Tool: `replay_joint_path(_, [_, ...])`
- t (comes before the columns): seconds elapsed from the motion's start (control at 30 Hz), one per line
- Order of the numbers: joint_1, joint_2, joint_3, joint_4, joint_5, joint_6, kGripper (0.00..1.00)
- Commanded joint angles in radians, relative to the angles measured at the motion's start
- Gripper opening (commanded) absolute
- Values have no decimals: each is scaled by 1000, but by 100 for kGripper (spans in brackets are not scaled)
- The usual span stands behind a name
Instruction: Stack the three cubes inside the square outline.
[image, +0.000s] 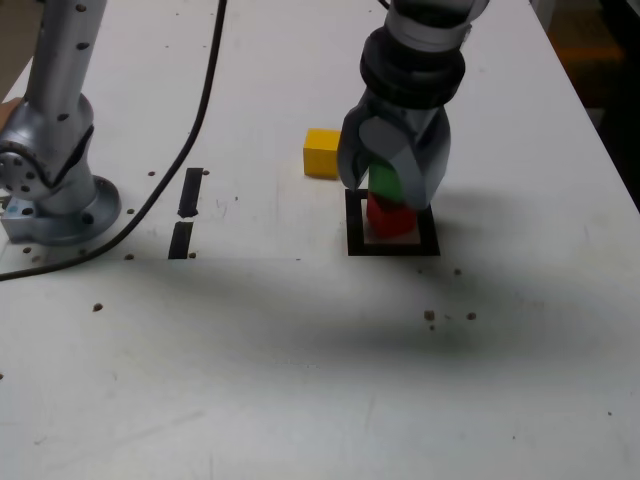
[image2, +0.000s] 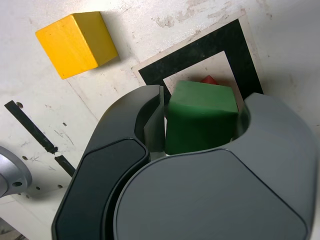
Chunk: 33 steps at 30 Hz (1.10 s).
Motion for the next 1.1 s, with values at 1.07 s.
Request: replay_joint_path(1.07, [-9,356,-751,322,-22,-253,14])
